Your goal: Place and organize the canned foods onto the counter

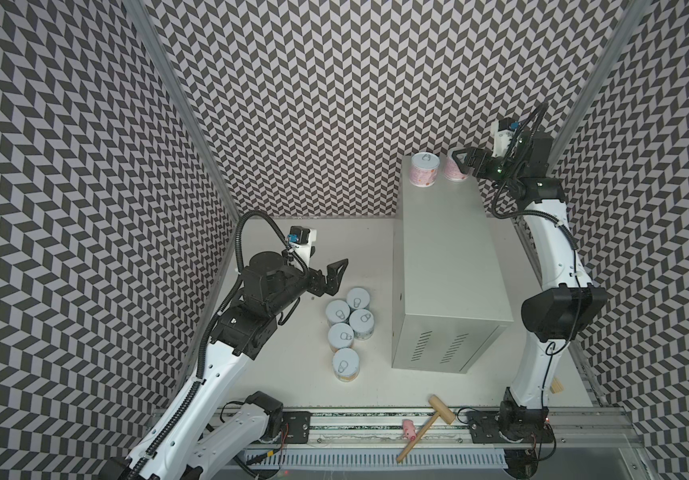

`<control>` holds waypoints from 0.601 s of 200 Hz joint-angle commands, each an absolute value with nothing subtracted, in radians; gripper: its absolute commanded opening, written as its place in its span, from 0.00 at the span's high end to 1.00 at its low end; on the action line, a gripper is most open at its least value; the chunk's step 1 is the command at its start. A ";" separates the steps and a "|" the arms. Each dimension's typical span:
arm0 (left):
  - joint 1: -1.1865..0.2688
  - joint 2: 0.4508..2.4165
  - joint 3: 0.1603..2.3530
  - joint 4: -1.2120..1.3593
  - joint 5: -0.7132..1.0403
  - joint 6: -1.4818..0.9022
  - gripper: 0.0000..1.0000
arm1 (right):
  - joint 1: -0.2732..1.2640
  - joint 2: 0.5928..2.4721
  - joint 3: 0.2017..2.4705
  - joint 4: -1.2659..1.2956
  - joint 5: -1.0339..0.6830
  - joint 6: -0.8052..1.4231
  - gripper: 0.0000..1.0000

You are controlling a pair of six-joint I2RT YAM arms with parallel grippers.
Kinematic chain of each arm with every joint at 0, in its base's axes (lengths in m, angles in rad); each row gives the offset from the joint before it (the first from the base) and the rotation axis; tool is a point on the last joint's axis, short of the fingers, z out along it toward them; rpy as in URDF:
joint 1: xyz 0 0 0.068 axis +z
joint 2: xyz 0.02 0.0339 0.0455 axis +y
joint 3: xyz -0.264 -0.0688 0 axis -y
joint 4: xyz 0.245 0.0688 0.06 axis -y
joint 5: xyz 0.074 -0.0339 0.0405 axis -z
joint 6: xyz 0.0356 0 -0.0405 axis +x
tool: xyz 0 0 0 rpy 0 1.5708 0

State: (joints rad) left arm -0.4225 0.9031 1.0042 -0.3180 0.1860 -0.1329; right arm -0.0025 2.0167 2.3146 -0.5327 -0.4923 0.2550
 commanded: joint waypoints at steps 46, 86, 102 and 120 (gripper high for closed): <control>-0.409 0.898 0.996 -0.292 0.210 -0.146 0.00 | 0.050 1.985 2.299 -0.497 -0.364 0.147 0.00; -0.409 0.893 0.993 -0.290 0.211 -0.147 0.00 | 0.099 1.979 2.285 -0.499 -0.231 0.089 0.00; -0.408 0.890 0.991 -0.290 0.211 -0.147 0.00 | 0.116 1.977 2.281 -0.490 -0.192 0.078 0.01; -0.408 0.887 0.989 -0.290 0.209 -0.146 0.00 | 0.127 1.973 2.274 -0.475 -0.157 0.068 0.04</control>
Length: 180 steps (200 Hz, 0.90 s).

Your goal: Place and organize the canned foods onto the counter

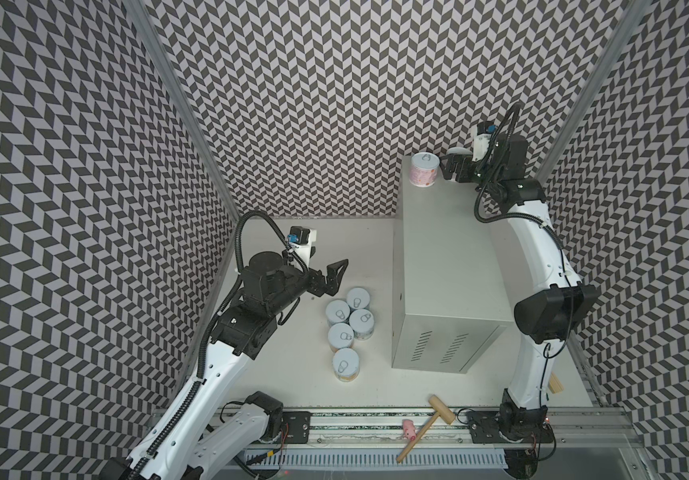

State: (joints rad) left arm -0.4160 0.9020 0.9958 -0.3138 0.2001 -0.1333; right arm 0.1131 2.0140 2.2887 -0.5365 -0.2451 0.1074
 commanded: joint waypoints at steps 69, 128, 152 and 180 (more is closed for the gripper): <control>-0.408 0.889 0.988 -0.290 0.209 -0.147 0.00 | 0.132 1.901 2.160 -0.402 -0.141 0.064 0.19; -0.409 0.890 0.986 -0.290 0.210 -0.149 0.00 | 0.131 1.796 2.031 -0.324 -0.153 0.052 0.27; -0.409 0.890 0.987 -0.290 0.212 -0.149 0.00 | 0.131 1.766 1.992 -0.299 -0.177 0.052 0.27; -0.409 0.890 0.986 -0.290 0.214 -0.150 0.00 | 0.132 1.748 1.967 -0.293 -0.186 0.045 0.27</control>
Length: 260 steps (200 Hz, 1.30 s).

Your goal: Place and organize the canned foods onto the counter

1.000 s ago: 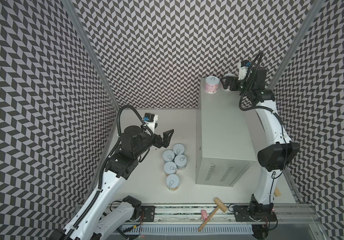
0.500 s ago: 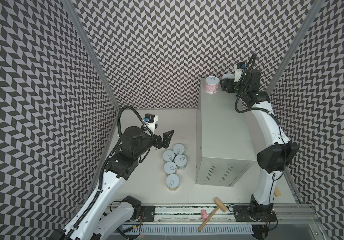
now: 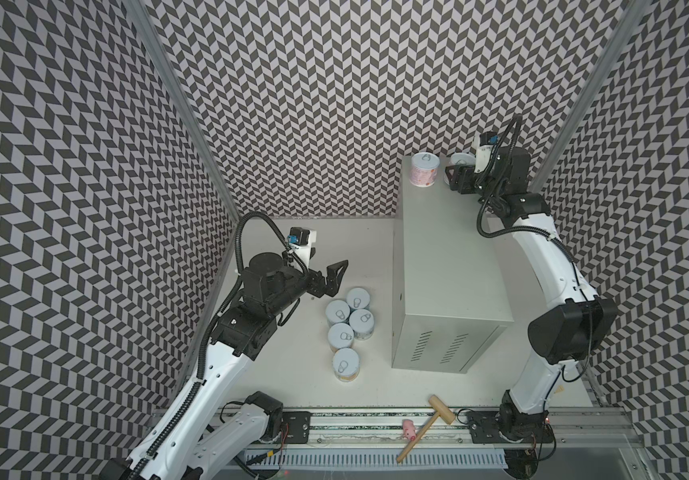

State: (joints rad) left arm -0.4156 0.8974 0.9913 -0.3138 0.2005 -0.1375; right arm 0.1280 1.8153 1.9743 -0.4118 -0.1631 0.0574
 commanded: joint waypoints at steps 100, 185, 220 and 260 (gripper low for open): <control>-0.408 0.893 0.987 -0.290 0.217 -0.150 0.00 | 0.149 1.750 1.959 -0.281 -0.198 0.030 0.24; -0.408 0.894 0.986 -0.289 0.221 -0.152 0.00 | 0.153 1.716 1.970 -0.287 -0.255 0.064 0.00; -0.409 0.897 0.986 -0.286 0.228 -0.153 0.00 | 0.117 1.655 1.936 -0.318 -0.216 0.145 0.01; -0.408 0.903 0.989 -0.284 0.240 -0.155 0.00 | 0.052 1.593 1.862 -0.360 -0.179 0.201 0.01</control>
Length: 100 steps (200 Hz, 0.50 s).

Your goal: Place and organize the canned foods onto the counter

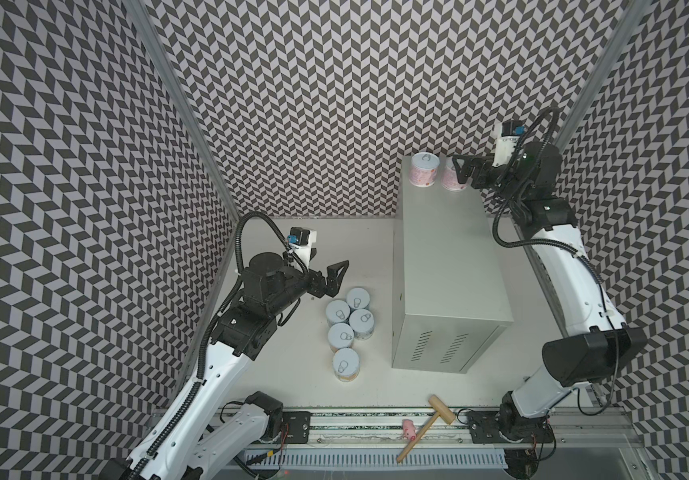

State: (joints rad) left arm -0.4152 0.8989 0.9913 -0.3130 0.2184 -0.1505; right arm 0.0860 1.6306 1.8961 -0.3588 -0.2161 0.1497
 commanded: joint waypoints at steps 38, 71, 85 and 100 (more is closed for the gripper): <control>-0.408 0.907 0.991 -0.284 0.247 -0.155 0.00 | 0.012 1.549 1.780 -0.377 -0.156 0.223 0.01; -0.409 0.911 0.991 -0.281 0.253 -0.155 0.00 | 0.006 1.493 1.689 -0.376 -0.176 0.208 0.01; -0.408 0.914 0.991 -0.281 0.256 -0.156 0.00 | 0.006 1.469 1.641 -0.372 -0.191 0.202 0.01; -0.409 0.915 0.993 -0.280 0.259 -0.158 0.00 | 0.006 1.441 1.591 -0.357 -0.198 0.200 0.01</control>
State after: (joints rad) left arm -0.4152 0.9123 0.9913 -0.3069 0.2394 -0.1513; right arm 0.0090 1.5131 1.6424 -0.3973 -0.1780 0.2039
